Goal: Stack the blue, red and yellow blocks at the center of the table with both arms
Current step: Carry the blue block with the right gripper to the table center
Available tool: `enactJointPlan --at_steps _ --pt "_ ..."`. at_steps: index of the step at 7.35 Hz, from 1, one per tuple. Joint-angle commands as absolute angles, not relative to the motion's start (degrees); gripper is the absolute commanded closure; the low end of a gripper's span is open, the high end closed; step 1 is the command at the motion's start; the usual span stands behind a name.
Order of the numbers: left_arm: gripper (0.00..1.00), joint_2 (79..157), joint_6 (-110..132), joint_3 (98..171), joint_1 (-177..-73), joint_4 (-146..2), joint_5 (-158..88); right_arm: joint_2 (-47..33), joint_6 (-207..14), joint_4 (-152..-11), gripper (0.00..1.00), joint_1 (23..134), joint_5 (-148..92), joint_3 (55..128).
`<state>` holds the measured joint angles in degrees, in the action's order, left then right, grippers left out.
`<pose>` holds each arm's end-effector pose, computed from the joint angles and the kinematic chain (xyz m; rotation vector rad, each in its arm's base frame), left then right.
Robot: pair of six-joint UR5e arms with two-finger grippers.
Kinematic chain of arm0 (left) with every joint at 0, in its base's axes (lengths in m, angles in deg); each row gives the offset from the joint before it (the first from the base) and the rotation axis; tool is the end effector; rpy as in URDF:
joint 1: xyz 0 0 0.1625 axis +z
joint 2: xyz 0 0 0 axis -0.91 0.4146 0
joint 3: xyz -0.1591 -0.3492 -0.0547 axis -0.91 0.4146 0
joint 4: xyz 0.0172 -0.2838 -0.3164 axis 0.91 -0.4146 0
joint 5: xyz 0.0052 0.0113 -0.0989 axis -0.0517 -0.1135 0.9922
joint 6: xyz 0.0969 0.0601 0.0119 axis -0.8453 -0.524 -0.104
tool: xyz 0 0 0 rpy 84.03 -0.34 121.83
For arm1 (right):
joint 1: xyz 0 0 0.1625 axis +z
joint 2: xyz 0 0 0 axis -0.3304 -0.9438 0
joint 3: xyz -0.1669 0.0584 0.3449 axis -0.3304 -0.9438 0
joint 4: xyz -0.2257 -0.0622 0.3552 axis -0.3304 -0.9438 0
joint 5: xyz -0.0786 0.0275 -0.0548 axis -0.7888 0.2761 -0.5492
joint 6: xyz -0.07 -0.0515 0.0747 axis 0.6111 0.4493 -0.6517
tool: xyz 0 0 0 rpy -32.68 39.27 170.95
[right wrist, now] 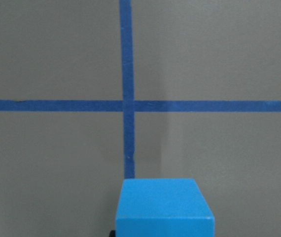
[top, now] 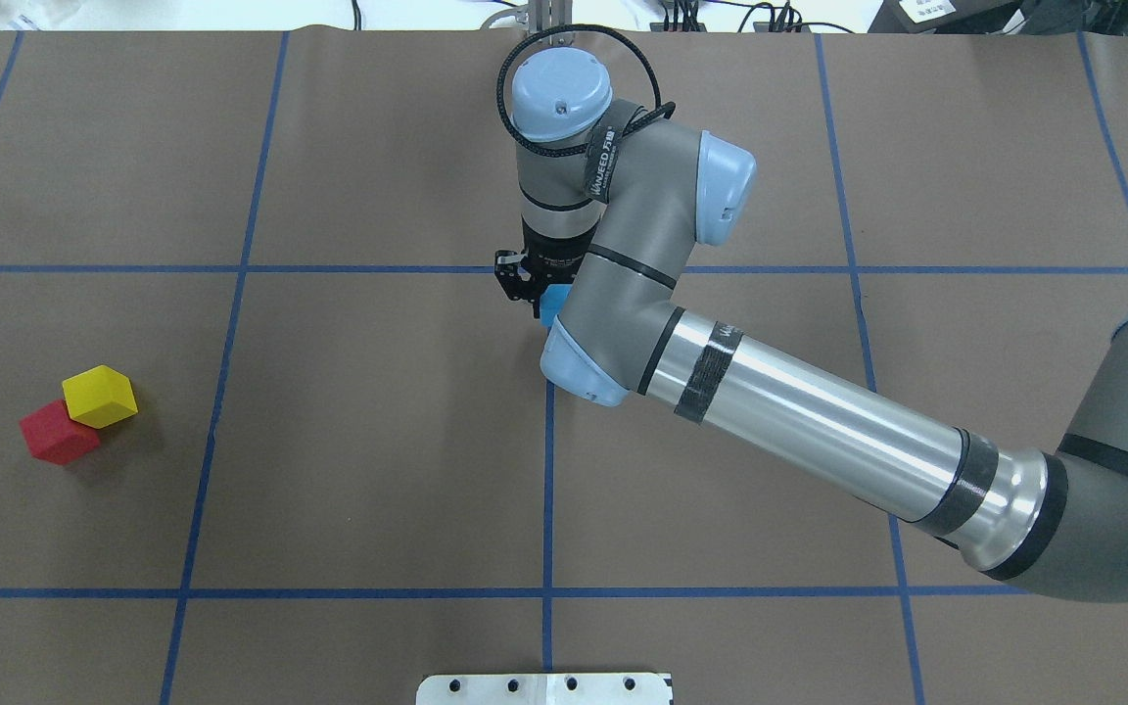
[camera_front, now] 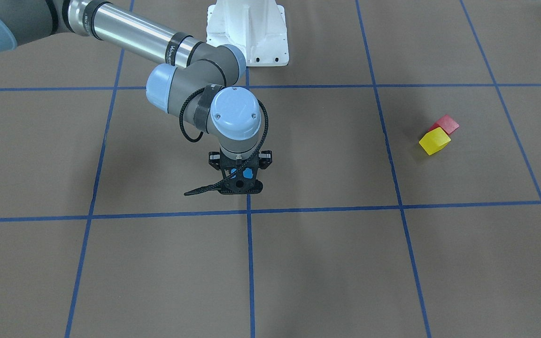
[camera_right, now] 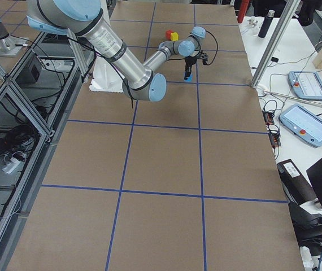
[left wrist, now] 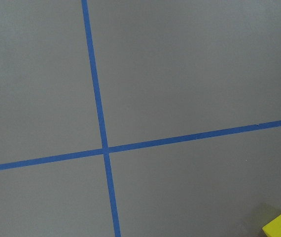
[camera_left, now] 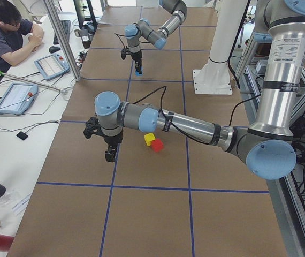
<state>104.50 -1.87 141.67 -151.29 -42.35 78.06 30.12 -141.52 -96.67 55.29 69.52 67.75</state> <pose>-0.0125 -0.5503 0.5063 0.1475 0.7841 0.1177 -0.5948 -0.5244 0.1574 -0.1279 -0.7737 -0.0345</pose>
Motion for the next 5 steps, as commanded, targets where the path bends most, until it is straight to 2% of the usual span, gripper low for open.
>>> enactJointPlan --at_steps 1,2,3,4,5 --pt "0.00 104.6 -1.9 141.7 -151.3 -42.3 78.1 30.2 -144.5 -94.7 1.00 54.1 69.5 67.1" --pt "0.00 104.6 -1.9 141.7 -151.3 -42.4 78.1 30.1 -147.0 -93.8 1.00 53.7 69.5 66.7" --pt "0.00 104.6 -1.9 141.7 -151.3 -42.3 78.1 30.1 -148.1 -93.7 0.79 53.6 69.5 66.6" --pt "0.00 104.6 -1.9 141.7 -151.3 -42.3 78.1 30.0 -148.3 -93.5 0.02 52.7 68.7 66.6" --pt "0.00 104.6 -1.9 141.8 -151.3 -42.4 78.1 30.1 -148.3 -93.4 0.01 52.7 68.0 66.6"
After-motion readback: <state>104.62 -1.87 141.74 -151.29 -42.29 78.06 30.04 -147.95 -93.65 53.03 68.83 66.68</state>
